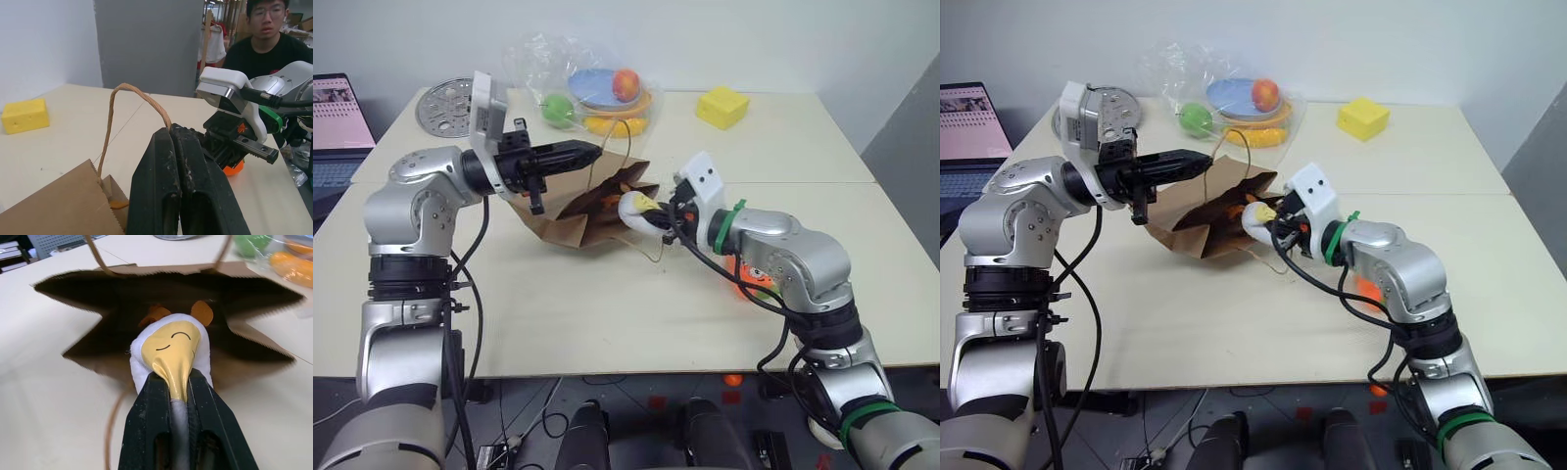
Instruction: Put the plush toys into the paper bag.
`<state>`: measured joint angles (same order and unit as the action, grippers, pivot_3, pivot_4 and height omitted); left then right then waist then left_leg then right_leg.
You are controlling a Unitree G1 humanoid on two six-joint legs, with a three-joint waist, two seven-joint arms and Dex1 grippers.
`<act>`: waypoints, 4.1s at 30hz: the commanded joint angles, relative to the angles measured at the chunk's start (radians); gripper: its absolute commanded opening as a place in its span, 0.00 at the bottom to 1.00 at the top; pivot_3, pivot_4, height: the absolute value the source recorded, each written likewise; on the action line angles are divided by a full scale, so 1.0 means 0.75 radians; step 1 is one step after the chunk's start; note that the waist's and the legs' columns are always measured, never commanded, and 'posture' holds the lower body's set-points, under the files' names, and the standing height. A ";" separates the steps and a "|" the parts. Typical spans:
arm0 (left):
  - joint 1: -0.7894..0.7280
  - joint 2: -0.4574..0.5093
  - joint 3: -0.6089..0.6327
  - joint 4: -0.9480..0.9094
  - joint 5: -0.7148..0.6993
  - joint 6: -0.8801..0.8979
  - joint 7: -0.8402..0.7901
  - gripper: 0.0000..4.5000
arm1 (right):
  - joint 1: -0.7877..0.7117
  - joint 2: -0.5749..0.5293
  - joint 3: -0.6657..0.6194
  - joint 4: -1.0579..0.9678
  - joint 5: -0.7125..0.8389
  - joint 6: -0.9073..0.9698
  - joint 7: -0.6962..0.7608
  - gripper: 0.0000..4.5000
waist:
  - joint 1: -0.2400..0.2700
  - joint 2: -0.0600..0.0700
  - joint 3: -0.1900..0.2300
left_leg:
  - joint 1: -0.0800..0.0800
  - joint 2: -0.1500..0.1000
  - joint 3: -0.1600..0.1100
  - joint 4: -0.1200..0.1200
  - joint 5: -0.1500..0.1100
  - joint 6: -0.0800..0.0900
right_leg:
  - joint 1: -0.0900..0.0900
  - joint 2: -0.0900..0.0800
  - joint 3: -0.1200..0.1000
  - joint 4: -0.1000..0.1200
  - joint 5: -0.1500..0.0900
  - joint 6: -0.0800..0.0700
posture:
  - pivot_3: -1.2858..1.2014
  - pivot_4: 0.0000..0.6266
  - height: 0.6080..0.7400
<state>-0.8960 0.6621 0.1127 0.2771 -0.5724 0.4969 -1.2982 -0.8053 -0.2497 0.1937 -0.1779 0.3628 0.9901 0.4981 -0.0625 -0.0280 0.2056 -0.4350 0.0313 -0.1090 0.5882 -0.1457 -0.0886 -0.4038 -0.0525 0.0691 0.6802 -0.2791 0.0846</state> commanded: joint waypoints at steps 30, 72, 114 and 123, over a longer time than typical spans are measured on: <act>-0.006 -0.025 0.004 -0.111 -0.061 0.061 0.000 0.00 | -0.081 0.264 -0.110 0.276 -0.132 -0.332 -0.099 0.99 | -0.004 0.000 0.000 | 0.000 0.000 -0.001 -0.002 0.000 0.000 | -0.001 0.000 -0.001 0.000 0.001 -0.001 | 0.52 0.24 1.00; -0.001 -0.034 -0.028 -0.060 -0.046 0.031 -0.046 0.00 | 0.739 -0.179 -0.435 -0.684 0.000 0.166 -0.273 0.01 | 0.002 0.000 0.000 | -0.001 0.000 0.004 0.003 0.000 0.000 | 0.000 0.000 0.003 -0.001 -0.003 0.002 | 0.52 0.24 1.00; -0.010 -0.024 -0.027 -0.100 -0.043 0.063 -0.041 0.00 | -0.291 0.360 -0.059 1.062 -0.267 -0.808 -0.075 0.46 | -0.028 0.001 0.000 | 0.000 0.000 0.000 -0.004 0.000 0.000 | -0.002 0.000 0.000 0.001 0.000 -0.002 | 0.52 0.24 1.00; 0.014 -0.032 -0.026 -0.124 -0.052 0.067 -0.031 0.00 | -0.058 0.177 -0.089 0.379 -0.189 -0.444 -0.031 0.99 | -0.019 0.001 0.000 | -0.001 0.000 -0.001 -0.004 0.000 0.000 | -0.001 0.000 -0.001 0.001 0.000 -0.002 | 0.52 0.24 1.00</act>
<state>-0.8748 0.6314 0.0741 0.2107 -0.5930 0.5545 -1.3205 -0.8632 -0.0933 0.1565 0.2623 0.1833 0.5873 0.4615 -0.0771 -0.0275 0.2059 -0.4357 0.0314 -0.1100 0.5851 -0.1458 -0.0886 -0.4048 -0.0522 0.0685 0.6805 -0.2791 0.0834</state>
